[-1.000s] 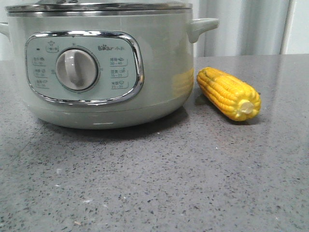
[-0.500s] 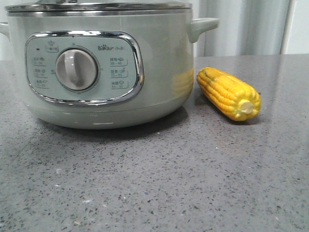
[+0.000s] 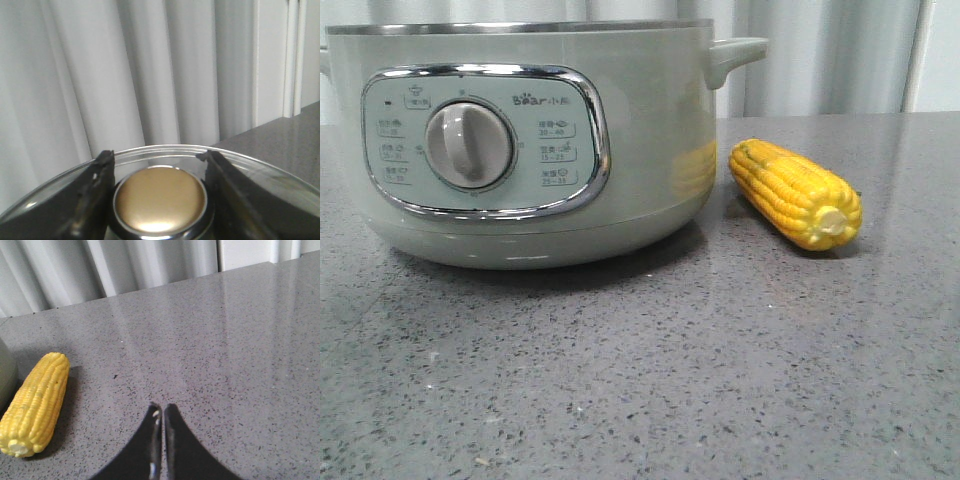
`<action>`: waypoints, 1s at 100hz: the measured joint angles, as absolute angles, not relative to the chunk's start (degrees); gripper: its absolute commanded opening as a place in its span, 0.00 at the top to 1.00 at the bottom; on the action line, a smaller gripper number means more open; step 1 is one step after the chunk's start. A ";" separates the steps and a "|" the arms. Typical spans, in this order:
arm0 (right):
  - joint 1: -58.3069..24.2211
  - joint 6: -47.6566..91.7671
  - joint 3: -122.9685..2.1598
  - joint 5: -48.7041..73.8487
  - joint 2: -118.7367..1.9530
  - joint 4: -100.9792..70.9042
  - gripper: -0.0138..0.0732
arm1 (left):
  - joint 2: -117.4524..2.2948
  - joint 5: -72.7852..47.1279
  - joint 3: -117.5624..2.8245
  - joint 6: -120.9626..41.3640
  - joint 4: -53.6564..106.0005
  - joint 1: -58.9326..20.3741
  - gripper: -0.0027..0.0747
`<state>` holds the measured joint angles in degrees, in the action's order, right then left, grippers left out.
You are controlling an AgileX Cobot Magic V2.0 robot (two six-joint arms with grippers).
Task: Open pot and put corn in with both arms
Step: 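Lift the glass lid off the pot with the left gripper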
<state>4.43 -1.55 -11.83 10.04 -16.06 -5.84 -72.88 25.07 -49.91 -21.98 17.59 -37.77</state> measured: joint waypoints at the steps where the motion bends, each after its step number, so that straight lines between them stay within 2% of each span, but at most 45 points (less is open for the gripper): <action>1: 4.43 -1.55 -11.83 10.04 -16.06 -5.84 0.93 | -72.75 25.07 -49.91 -22.18 17.77 -37.77 0.99; 32: 4.43 -1.55 -11.83 10.04 -16.06 -5.84 0.93 | -67.48 24.63 -48.68 -39.57 33.39 -37.77 0.99; 100: -4.64 -1.55 -15.93 14.37 -16.98 -2.09 0.93 | -50.19 27.44 -36.26 -56.06 51.74 -37.77 0.99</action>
<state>-4.64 -1.55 -15.93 14.37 -16.98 -2.09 -50.19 27.44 -36.26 -56.06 51.74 -37.77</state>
